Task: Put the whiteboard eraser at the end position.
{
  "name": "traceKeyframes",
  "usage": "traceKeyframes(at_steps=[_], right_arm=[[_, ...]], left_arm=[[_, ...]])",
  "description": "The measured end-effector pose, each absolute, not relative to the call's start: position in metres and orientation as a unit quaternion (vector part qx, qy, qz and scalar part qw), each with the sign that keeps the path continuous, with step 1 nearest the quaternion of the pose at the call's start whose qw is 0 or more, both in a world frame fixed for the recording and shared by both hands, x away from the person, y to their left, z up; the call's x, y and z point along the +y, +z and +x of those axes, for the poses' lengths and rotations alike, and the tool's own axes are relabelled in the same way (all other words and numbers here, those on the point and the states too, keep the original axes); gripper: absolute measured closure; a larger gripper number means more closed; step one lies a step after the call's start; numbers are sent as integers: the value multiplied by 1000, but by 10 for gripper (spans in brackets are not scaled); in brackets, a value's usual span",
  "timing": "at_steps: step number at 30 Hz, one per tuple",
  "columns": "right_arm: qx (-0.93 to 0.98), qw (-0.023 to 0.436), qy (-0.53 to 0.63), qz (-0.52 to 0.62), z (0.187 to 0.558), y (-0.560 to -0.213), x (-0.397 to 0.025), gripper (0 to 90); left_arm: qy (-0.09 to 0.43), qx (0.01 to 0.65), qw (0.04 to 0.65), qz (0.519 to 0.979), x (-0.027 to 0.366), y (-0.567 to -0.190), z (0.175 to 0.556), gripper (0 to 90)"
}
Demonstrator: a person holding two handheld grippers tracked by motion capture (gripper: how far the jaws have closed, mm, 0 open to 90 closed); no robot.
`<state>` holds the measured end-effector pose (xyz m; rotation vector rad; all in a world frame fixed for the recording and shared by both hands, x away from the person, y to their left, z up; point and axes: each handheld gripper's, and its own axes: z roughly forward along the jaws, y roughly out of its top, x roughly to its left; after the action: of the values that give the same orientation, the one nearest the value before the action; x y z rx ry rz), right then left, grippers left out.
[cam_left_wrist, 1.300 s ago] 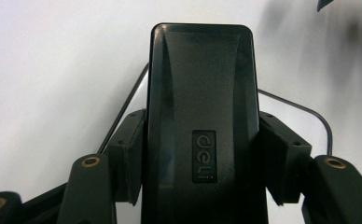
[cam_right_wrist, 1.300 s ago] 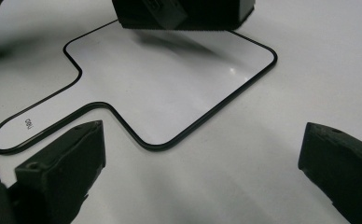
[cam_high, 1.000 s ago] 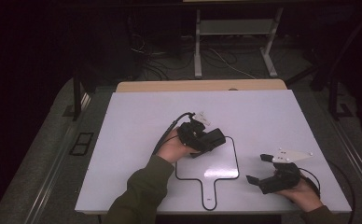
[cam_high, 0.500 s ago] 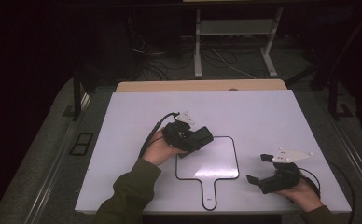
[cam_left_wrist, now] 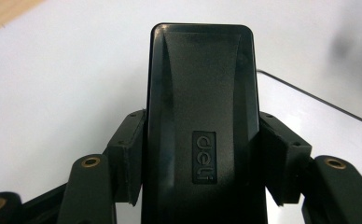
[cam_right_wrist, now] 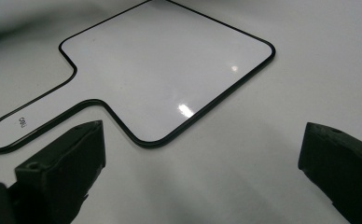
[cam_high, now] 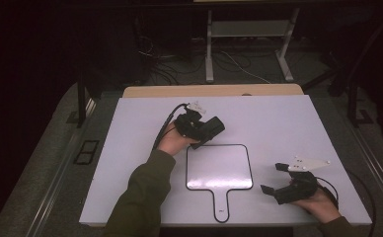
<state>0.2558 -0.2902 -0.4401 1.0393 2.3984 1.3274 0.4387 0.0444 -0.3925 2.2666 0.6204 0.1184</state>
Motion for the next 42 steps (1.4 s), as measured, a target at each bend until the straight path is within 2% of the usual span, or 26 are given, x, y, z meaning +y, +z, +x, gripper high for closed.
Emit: traceKeyframes(at_steps=[15,33,37,42], right_arm=[[809,99,462,349,253,-437,-289,0],[810,103,461,349,253,-437,-290,0],[809,102,462,349,253,-436,-290,0],[809,102,462,349,253,-437,-290,0]], left_arm=[[74,239,344,905,-4,-406,499,389],[79,265,285,918,-12,-431,521,388],[73,271,297,913,-9,-432,523,381],[68,286,335,895,-5,-424,521,287]])
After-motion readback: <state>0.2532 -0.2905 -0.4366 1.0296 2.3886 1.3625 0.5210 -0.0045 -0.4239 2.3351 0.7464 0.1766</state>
